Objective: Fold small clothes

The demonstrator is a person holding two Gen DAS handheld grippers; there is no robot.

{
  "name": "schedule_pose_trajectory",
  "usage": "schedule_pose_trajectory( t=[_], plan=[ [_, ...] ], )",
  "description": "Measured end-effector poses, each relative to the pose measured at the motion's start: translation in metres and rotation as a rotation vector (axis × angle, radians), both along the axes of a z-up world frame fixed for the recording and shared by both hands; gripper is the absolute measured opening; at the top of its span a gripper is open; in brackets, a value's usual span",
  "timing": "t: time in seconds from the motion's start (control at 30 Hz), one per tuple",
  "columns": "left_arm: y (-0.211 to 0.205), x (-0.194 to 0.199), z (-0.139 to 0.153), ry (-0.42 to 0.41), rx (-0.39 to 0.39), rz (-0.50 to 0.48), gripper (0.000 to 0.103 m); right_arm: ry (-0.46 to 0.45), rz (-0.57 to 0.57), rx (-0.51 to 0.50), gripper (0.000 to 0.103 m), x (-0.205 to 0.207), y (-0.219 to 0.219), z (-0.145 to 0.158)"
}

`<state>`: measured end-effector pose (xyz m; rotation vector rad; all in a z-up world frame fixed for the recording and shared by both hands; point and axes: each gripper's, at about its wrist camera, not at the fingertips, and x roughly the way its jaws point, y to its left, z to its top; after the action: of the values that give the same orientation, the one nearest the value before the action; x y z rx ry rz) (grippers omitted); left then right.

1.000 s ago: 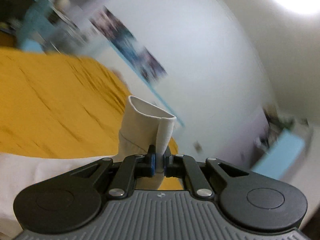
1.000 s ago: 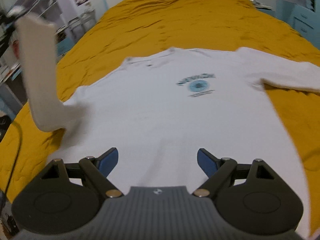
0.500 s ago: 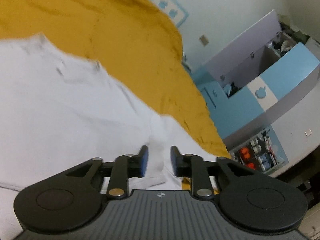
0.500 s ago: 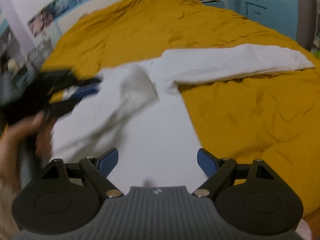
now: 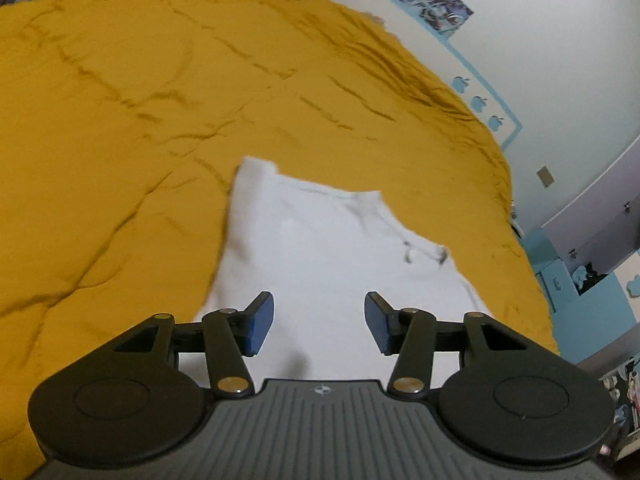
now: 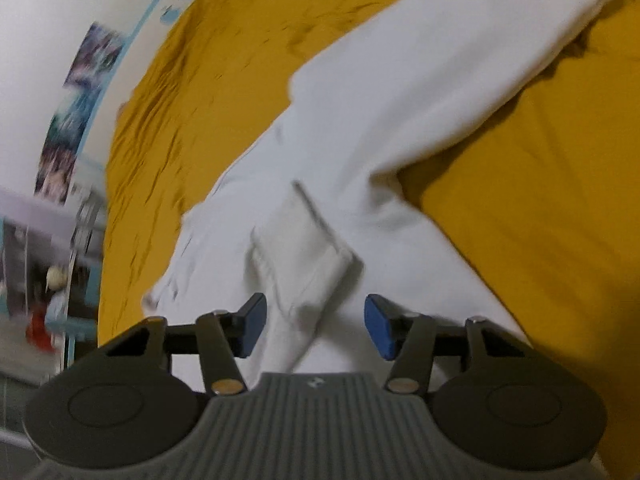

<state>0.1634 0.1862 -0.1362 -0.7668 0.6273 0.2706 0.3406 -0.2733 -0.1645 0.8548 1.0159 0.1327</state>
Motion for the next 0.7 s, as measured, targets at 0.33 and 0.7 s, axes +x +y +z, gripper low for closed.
schedule_pose_trajectory(
  t=[0.33,0.7],
  plan=[
    [-0.003,0.000,-0.004,0.001,0.009,-0.017,0.058,-0.082,-0.062,-0.073,0.000,-0.014,-0.002,0.032],
    [-0.001,0.024,-0.030,0.107,0.000,-0.047,0.058,-0.064,-0.111,-0.104,0.000,-0.033,-0.008,0.017]
  ],
)
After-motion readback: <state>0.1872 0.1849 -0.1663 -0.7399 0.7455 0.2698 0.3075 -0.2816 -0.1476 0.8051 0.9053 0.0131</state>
